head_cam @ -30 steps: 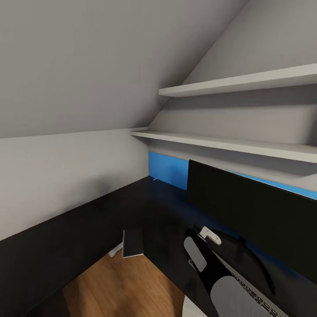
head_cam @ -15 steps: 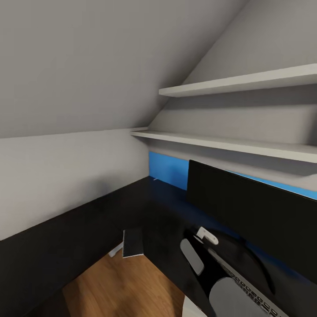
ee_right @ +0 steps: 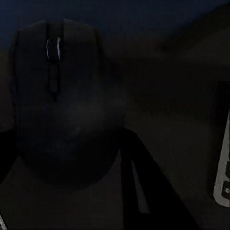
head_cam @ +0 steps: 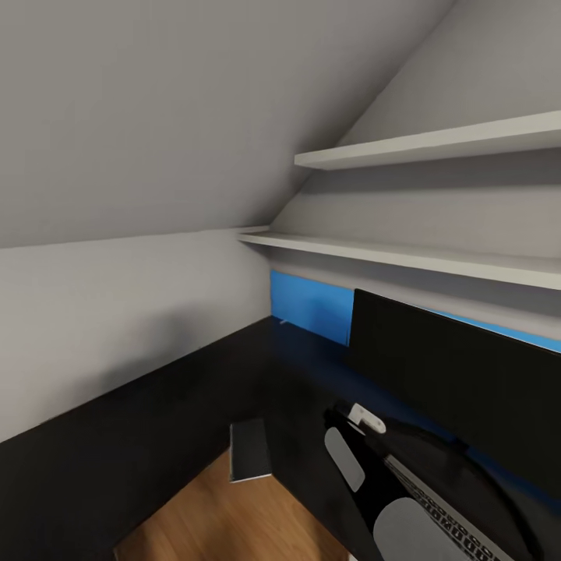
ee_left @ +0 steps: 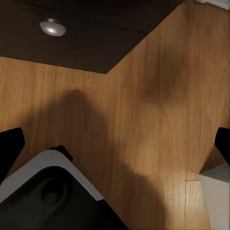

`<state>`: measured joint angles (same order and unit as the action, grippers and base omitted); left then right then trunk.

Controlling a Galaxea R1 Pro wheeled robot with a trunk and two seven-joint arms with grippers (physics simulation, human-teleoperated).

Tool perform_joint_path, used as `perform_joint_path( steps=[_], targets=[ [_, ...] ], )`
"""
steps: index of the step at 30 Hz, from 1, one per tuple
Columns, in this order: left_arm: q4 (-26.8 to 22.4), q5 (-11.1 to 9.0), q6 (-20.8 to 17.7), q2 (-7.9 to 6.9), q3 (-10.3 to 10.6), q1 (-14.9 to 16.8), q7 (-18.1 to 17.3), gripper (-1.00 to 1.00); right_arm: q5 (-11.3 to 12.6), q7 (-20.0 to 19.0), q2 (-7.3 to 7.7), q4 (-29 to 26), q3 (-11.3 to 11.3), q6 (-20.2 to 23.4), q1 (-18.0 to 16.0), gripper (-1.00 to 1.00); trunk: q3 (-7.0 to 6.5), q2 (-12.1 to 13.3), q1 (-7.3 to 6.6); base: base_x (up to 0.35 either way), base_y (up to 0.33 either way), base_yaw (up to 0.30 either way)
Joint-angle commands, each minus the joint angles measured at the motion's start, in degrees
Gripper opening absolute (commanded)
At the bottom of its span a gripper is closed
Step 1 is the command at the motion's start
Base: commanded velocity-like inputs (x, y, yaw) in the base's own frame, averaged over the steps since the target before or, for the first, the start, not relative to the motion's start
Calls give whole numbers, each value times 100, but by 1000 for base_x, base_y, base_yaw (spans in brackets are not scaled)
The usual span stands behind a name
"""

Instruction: In the bedroom, organize the workspace by keeping the computer under the desk, ensuring the monitor is on the desk, placing the keyboard on the desk next to the monitor, placing the mouse on the desk next to the keyboard, moving the folder from the swivel chair onto the desk next to the mouse, stacking the notebook on top of the folder with the pen on top of the notebook, and positioning the swivel chair next to the desk.

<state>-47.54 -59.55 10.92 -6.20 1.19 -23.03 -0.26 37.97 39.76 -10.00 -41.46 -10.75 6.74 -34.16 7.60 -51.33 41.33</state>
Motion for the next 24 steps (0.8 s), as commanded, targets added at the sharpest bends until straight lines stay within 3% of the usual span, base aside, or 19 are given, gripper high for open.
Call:
perform_joint_path(
  steps=[1, 7, 12, 13, 17, 20, 21, 22, 23, 24],
  targets=[
    [-7, -50, 16, -4, 13, -1, 0, 100, 20, 43, 0, -2, -9, 27, -4, -100, 7, -6, 5, 253, 182, 0],
    [-3, -50, 3, -1, 10, 11, 20, 100, 29, 117, 0, 24, 22, 24, -9, -100, 7, -6, 5, 122, 86, 0],
    [32, -79, -10, 26, -10, 16, 36, 100, 57, 448, 0, 31, 47, 21, -17, -100, 7, -6, 5, 25, 17, 0],
    [67, -98, -6, 34, -19, 16, 39, 100, 132, 715, 0, 32, 50, 21, -36, -100, 7, -6, 5, 10, 7, 0],
    [174, -166, 5, 52, -47, 17, 42, 100, 478, 1183, 0, 37, 53, 5, -144, -100, 7, -6, 5, 6, 4, 0],
    [232, -335, 11, 65, -93, 17, 44, 100, 745, 1415, 0, 89, 49, -17, -279, -100, 43, -86, 49, 2, 1, 0],
    [252, -501, 10, 68, -125, 9, 136, 100, 895, 1544, 0, 363, 47, -26, -539, -100, 61, -126, 71, 0, 0, 0],
    [245, -518, 0, 68, -129, 9, 193, 100, 908, 1552, 0, 425, 47, -27, -579, -100, 79, -167, 93, 0, 0, 0],
    [200, -545, -21, 59, -133, 5, 357, 100, 929, 1565, 0, 524, 47, -29, -649, -100, 97, -207, 114, 0, 0, 0],
    [-99, -762, -104, 58, -136, -48, 848, 100, 960, 1582, 0, 673, 52, -32, -761, -100, 115, -247, 136, 0, 0, 0]
  ],
)
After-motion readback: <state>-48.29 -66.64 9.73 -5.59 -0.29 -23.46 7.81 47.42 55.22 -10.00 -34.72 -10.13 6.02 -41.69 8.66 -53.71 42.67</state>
